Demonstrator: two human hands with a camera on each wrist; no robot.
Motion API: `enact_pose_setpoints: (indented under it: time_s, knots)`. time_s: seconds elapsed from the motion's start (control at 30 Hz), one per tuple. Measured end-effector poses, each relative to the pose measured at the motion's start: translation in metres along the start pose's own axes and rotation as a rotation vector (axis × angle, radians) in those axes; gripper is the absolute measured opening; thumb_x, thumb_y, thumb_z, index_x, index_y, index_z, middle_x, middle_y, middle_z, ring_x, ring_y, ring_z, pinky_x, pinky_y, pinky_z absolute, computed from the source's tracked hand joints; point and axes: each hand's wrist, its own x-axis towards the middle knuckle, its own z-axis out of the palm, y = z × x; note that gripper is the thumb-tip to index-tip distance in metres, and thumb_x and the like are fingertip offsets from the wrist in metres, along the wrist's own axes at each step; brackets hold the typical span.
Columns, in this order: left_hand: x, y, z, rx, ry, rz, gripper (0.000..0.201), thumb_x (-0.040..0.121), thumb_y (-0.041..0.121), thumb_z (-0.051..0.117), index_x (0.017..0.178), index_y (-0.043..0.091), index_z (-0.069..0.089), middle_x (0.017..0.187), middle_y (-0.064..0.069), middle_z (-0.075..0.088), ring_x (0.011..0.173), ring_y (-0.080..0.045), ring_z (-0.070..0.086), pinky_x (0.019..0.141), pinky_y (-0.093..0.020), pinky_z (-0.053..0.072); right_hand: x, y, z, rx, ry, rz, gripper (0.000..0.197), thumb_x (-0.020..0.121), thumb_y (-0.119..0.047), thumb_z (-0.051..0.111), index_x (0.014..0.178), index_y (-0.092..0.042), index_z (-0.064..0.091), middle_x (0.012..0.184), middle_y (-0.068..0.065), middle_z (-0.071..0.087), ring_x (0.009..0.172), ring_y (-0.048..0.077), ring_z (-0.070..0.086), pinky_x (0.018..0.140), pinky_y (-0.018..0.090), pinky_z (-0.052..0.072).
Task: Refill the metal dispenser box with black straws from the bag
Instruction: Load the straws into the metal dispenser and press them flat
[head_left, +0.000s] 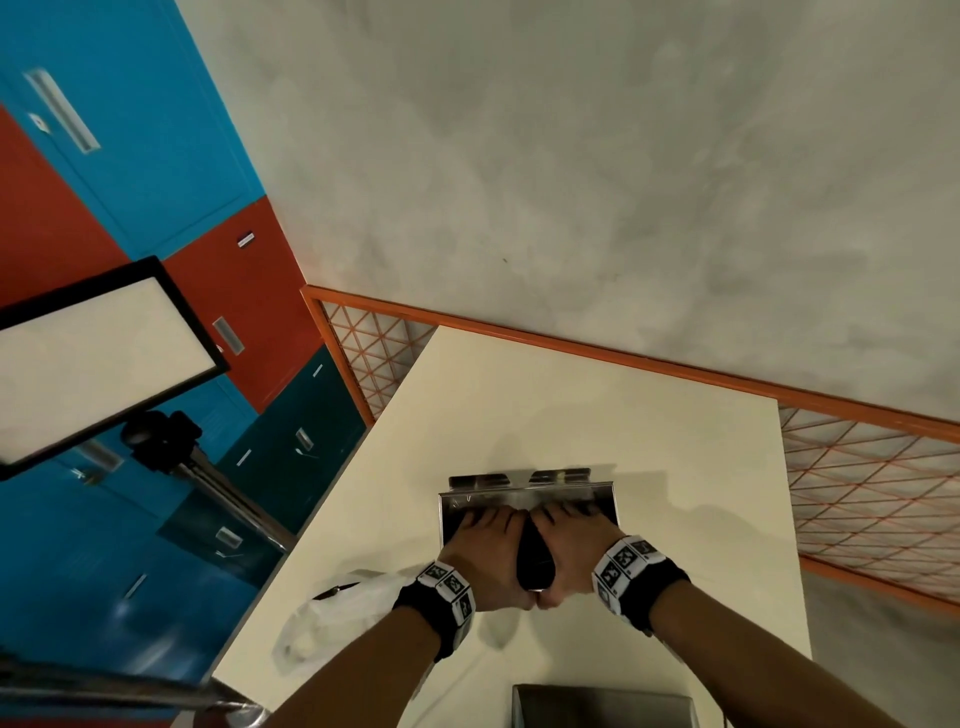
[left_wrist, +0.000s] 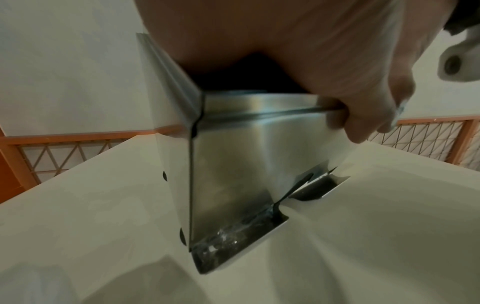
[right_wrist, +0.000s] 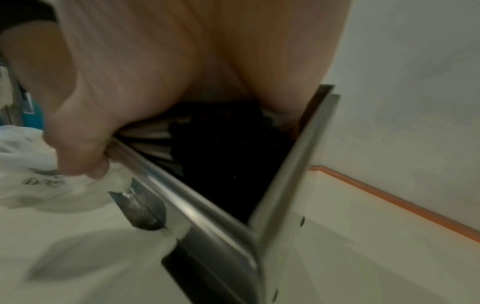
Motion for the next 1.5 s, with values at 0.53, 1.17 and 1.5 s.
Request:
enact_pose_setpoints:
  time_s: [0.53, 1.17, 1.5]
  knots:
    - [-0.004, -0.002, 0.002, 0.020, 0.113, 0.056, 0.078, 0.062, 0.067, 0.059, 0.122, 0.019, 0.055, 0.119, 0.000, 0.056, 0.111, -0.023, 0.053, 0.097, -0.039, 0.046, -0.006, -0.013, 0.003, -0.032, 0.137, 0.001, 0.083, 0.056, -0.064, 0.067, 0.122, -0.016, 0.050, 0.119, 0.004, 0.056, 0.110, 0.026, 0.054, 0.098, 0.043, 0.041]
    - [0.000, -0.005, 0.004, 0.045, 0.109, 0.053, 0.074, 0.064, 0.069, 0.057, 0.117, 0.018, 0.056, 0.112, 0.000, 0.059, 0.101, -0.022, 0.056, 0.088, -0.039, 0.048, -0.011, -0.010, 0.003, -0.012, 0.251, 0.004, 0.062, 0.058, -0.059, 0.054, 0.104, -0.017, 0.058, 0.099, 0.002, 0.057, 0.091, 0.024, 0.055, 0.080, 0.044, 0.046]
    - [0.003, -0.005, -0.005, 0.066, 0.069, 0.030, 0.074, 0.069, 0.069, 0.051, 0.122, 0.018, 0.052, 0.115, 0.001, 0.061, 0.102, -0.022, 0.058, 0.087, -0.036, 0.048, -0.006, -0.008, -0.003, -0.023, 0.201, 0.001, 0.074, 0.056, -0.058, 0.059, 0.118, -0.017, 0.054, 0.116, 0.003, 0.058, 0.106, 0.024, 0.055, 0.090, 0.045, 0.044]
